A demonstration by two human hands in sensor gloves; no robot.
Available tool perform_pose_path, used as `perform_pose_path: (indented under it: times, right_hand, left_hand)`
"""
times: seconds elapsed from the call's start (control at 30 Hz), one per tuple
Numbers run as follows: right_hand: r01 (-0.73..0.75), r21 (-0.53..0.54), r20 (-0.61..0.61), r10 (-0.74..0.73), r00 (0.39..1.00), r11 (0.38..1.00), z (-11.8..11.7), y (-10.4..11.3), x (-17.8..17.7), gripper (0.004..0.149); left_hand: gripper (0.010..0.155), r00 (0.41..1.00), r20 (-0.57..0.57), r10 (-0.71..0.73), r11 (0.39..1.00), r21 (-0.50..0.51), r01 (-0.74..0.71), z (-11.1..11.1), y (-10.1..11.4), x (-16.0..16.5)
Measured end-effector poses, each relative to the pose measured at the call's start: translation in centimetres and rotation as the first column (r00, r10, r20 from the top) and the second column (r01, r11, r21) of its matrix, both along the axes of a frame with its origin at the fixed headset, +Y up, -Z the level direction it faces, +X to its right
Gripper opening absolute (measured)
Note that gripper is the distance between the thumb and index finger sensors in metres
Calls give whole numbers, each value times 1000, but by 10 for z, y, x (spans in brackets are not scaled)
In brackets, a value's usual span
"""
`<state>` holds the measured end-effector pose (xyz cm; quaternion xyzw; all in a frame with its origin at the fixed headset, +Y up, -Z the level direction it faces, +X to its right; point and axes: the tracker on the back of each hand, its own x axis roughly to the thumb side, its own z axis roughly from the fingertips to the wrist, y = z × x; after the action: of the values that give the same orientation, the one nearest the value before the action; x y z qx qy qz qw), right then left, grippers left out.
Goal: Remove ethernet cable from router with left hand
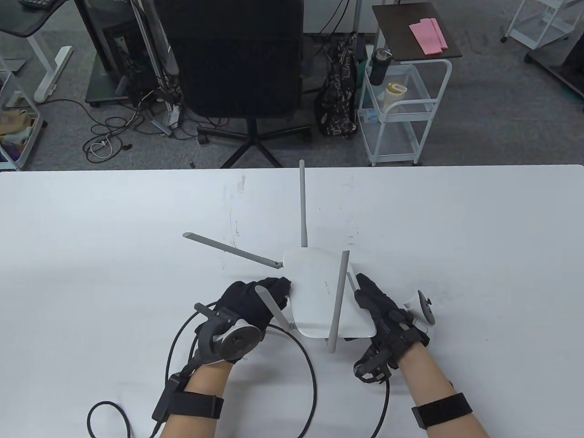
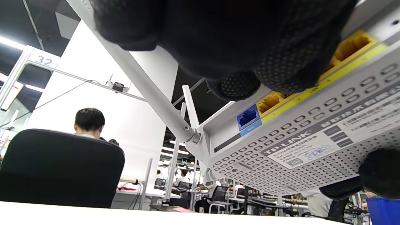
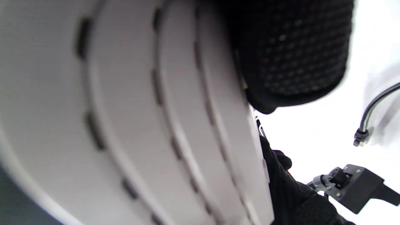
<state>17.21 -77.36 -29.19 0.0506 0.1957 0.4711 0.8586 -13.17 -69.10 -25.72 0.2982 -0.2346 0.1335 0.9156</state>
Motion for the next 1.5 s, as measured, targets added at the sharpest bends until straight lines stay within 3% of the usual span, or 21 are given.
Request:
perform_pose_path:
  times: [0.2,0.4,0.67,0.8,1.03,1.2,1.5]
  right_hand:
    - [42,-41,68,-39,997,998,-5,-7,18,75]
    - [45,14,108,-46,993,999,-7,-5,20,75]
    - [43,57,127,-50,991,997,-7,-2,21,75]
    - [23,60,139,-31,990,998,-8,-2,22,75]
    - [7,68,150,-17,988,998,-8,-3,23,75]
    - [-6,72,160,-5,987,997,-8,-3,24,75]
    - [-42,81,166,28,986,996,-8,-3,25,74]
  left_hand:
    - [48,988,-32,148,988,-42,-150,-5,2,-23]
    - [48,995,-98,34,999,-11,-35,-6,0,-21]
    - [54,987,-162,-14,994,-108,-4,-13,-9,-23]
    - [49,967,-238,-88,980,-193,42,-19,-14,-24]
    - [47,945,-298,-135,980,-180,83,-21,-22,-26]
    - [49,912,-344,-221,953,-274,128,-26,-26,-24]
    - [47,886,-326,-331,891,-416,180,-33,-34,-21]
